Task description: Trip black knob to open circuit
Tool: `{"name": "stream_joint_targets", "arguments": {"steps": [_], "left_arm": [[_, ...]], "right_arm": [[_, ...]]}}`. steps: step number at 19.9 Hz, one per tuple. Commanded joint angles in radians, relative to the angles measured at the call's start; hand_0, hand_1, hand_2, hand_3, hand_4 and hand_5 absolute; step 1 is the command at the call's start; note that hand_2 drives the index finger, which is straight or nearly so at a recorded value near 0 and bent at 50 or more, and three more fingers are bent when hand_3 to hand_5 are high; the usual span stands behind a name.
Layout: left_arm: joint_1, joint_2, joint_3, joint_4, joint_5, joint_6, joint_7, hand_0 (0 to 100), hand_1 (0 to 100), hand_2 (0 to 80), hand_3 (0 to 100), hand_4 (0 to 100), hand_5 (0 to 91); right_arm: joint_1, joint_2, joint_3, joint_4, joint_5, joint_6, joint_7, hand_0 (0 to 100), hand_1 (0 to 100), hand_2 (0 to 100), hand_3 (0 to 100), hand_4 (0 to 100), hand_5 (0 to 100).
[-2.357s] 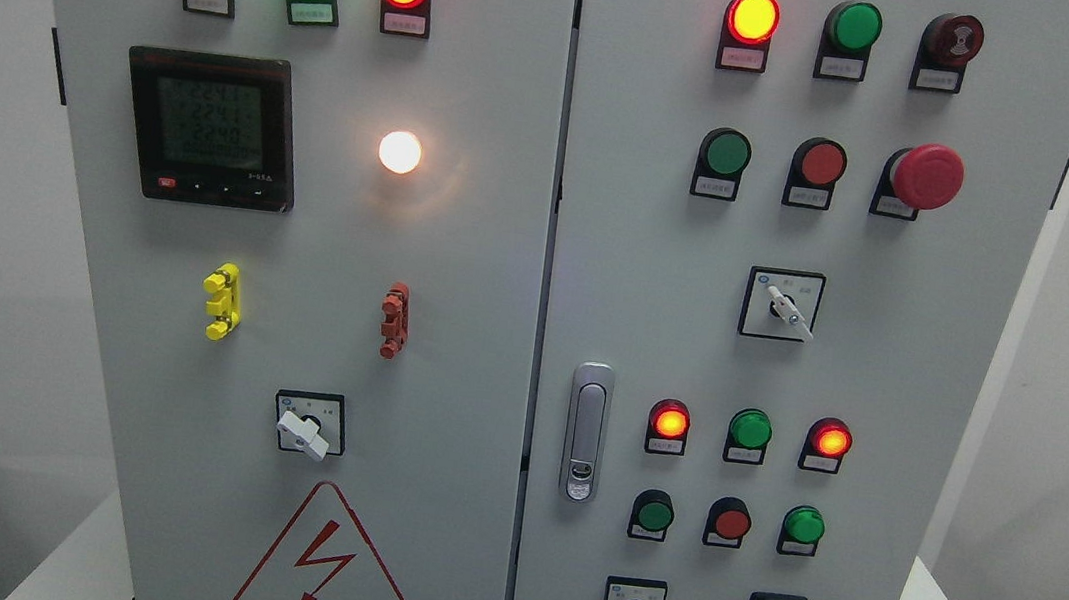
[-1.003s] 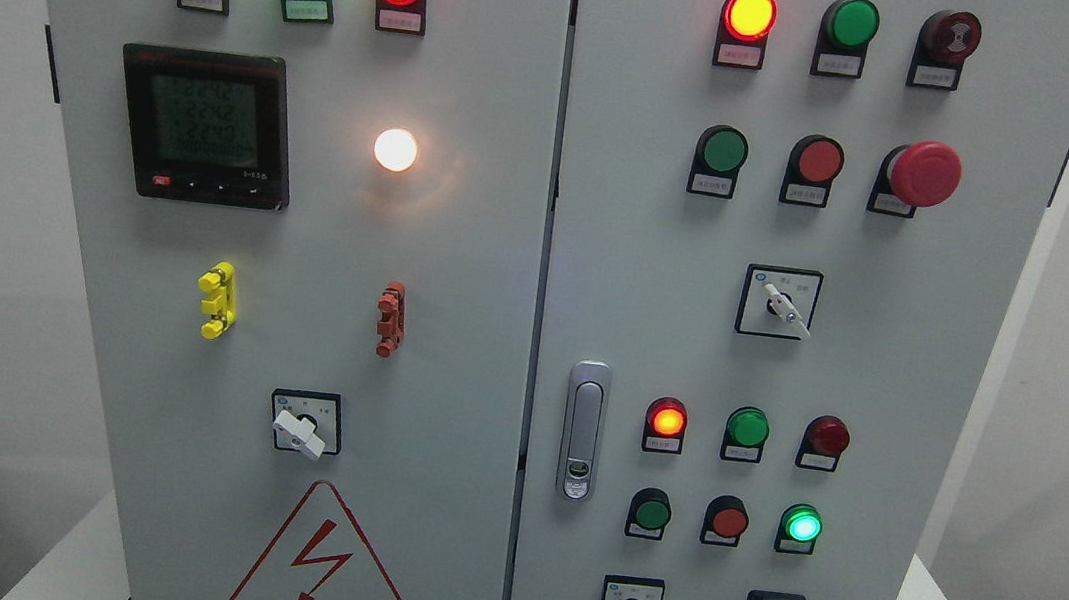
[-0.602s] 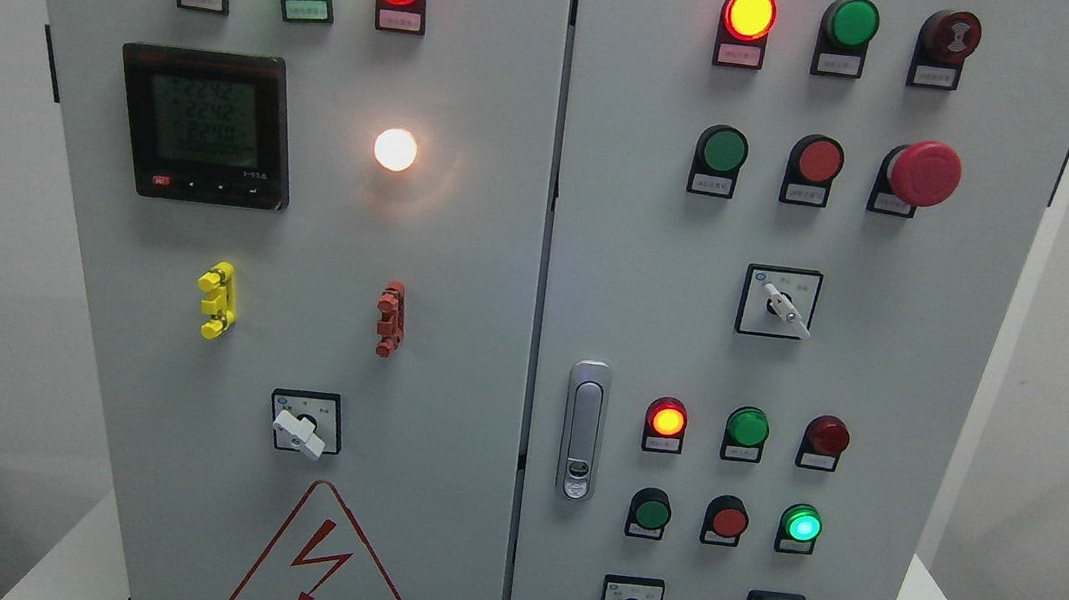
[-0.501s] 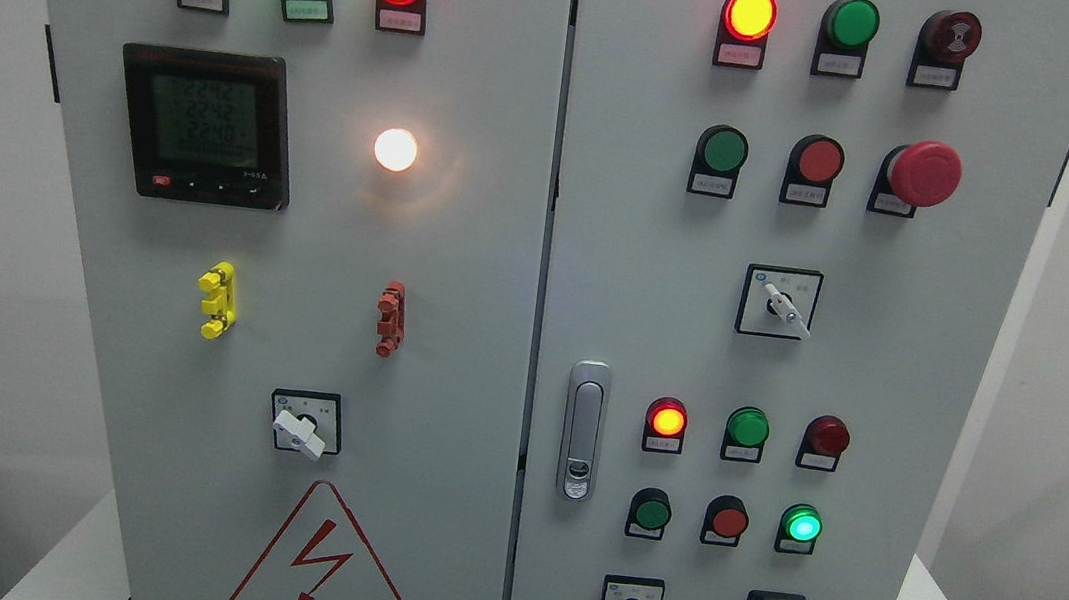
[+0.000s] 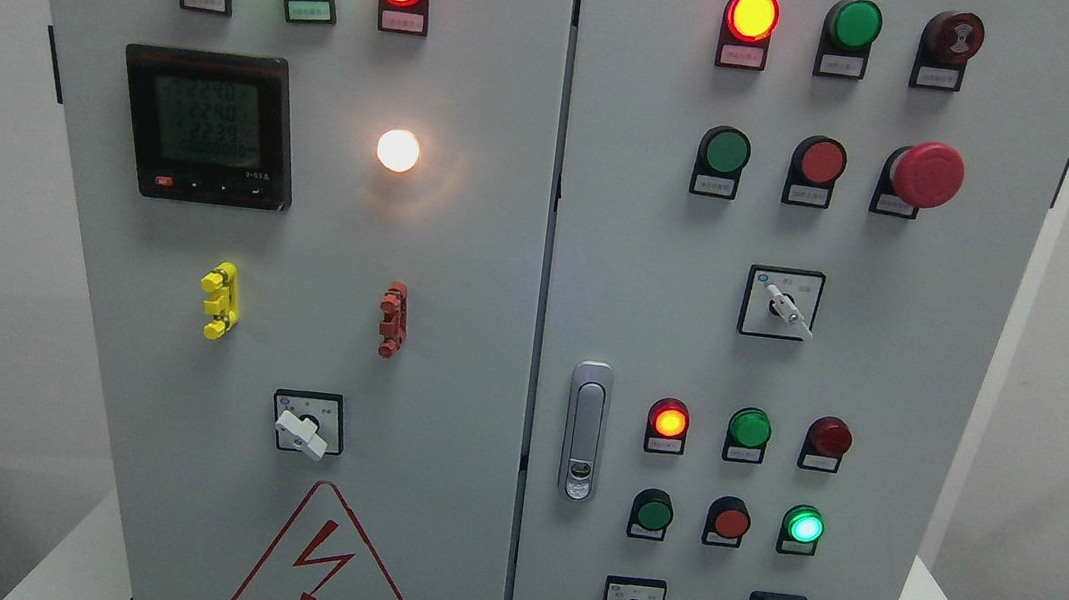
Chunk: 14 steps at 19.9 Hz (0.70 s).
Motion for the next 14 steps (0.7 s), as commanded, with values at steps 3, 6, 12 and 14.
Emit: {"name": "stream_joint_targets", "arguments": {"steps": [3,6,12,14], "left_arm": [[0.0,0.0,0.0,0.0,-0.023,0.004,0.001,12,39,0.0,0,0,0.0],[0.0,0.0,0.0,0.0,-0.023,0.002,0.001,12,39,0.0,0,0,0.0],[0.0,0.0,0.0,0.0,-0.023,0.002,0.001,12,39,0.0,0,0,0.0],[0.0,0.0,0.0,0.0,-0.023,0.002,0.001,12,39,0.0,0,0,0.0]], "right_arm": [[0.001,0.017,-0.011,0.006,-0.003,-0.005,-0.002,0,0,0,100,100,100],[-0.001,0.015,-0.013,0.006,-0.004,-0.003,-0.002,0,0,0,100,100,100],[-0.001,0.014,-0.014,0.015,-0.006,-0.003,-0.002,0,0,0,100,100,100],[-0.003,0.014,-0.014,0.018,-0.006,-0.003,-0.002,0,0,0,100,100,100]]}}
